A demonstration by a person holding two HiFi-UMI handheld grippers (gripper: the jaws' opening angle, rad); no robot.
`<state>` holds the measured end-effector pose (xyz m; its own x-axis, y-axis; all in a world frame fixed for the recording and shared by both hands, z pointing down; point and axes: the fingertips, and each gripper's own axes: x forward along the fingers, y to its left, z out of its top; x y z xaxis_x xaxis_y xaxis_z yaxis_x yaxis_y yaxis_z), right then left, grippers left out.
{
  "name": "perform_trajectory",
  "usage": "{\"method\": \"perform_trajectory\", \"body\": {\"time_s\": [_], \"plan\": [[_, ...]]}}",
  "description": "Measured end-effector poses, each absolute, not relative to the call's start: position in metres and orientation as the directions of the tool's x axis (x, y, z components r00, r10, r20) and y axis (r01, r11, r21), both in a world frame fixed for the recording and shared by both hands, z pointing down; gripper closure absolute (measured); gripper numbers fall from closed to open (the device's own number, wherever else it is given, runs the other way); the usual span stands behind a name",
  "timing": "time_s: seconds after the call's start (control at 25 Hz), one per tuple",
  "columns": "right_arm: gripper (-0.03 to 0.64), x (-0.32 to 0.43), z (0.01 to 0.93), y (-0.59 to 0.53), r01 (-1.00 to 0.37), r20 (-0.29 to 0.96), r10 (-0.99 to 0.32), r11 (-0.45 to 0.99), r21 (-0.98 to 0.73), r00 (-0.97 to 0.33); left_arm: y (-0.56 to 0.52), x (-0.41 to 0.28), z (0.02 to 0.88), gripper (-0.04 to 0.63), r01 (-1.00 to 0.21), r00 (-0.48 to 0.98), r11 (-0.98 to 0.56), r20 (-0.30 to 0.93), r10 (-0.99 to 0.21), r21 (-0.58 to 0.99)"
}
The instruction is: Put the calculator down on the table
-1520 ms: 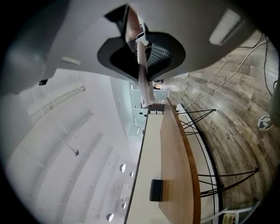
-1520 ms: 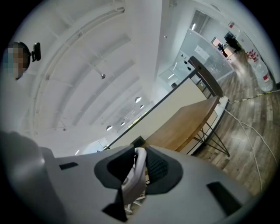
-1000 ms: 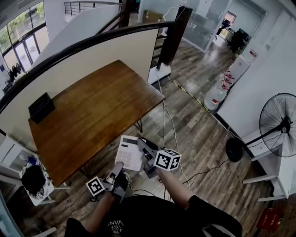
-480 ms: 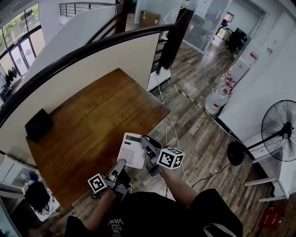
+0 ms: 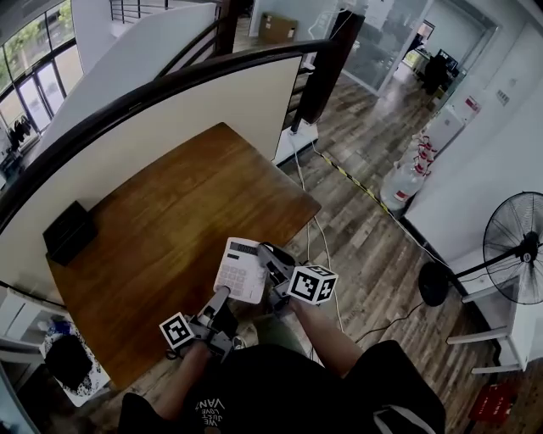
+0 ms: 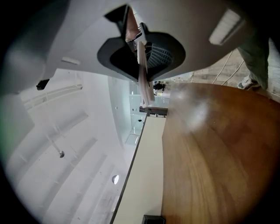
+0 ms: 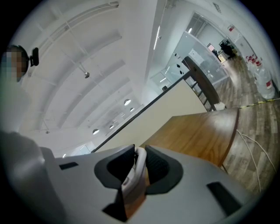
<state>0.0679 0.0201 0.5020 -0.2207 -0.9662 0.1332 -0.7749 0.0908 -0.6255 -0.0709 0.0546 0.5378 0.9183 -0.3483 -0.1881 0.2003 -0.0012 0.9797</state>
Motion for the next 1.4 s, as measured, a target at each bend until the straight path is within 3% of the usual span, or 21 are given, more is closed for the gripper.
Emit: {"method": "perform_trajectory", "body": {"time_s": [1.4], "plan": [[0.554, 0.132, 0.556, -0.240, -0.660, 0.242, -0.731, 0.357, -0.661, -0.638, -0.144, 0.026, 0.582, 0.543, 0.145, 0.717, 0.027, -0.086, -0.691, 0.989]]}}
